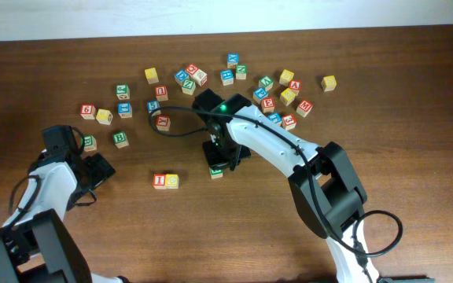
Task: Spell out ICRA
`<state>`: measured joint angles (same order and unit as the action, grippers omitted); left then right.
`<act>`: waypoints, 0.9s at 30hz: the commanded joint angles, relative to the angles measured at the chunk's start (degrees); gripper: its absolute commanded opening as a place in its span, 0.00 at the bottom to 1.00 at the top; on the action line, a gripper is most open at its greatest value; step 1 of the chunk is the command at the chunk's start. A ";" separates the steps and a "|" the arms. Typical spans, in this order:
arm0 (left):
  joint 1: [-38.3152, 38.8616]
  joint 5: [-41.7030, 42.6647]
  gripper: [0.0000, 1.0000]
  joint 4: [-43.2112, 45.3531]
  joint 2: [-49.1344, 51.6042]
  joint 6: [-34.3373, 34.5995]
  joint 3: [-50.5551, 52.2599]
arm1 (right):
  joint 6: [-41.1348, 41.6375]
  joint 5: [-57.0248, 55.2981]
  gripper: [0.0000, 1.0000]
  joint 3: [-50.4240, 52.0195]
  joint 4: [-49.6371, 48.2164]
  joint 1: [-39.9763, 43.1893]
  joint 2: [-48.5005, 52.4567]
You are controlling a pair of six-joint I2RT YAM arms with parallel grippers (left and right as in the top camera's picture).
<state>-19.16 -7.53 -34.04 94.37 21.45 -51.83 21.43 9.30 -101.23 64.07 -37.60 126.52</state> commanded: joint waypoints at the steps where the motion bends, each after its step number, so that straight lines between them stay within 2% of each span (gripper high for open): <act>1: -0.28 -0.44 0.99 -0.04 -0.59 0.15 0.37 | 0.07 -4.46 0.09 0.48 0.04 -0.35 0.50; 6: -0.28 -0.42 1.00 -0.04 -0.59 0.15 0.37 | 0.09 -6.82 0.04 0.79 -0.15 -0.37 0.50; 20: -0.28 -0.42 0.99 -0.04 -0.59 0.15 0.37 | 0.52 1.53 0.04 3.26 -2.54 -0.72 0.50; 27: -0.28 -0.44 0.99 -0.07 -0.59 0.15 0.37 | 0.52 1.68 0.05 3.26 -4.98 -4.11 0.50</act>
<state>-19.16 -7.53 -34.04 94.37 21.45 -51.83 21.69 10.20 -98.28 59.72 -39.92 126.63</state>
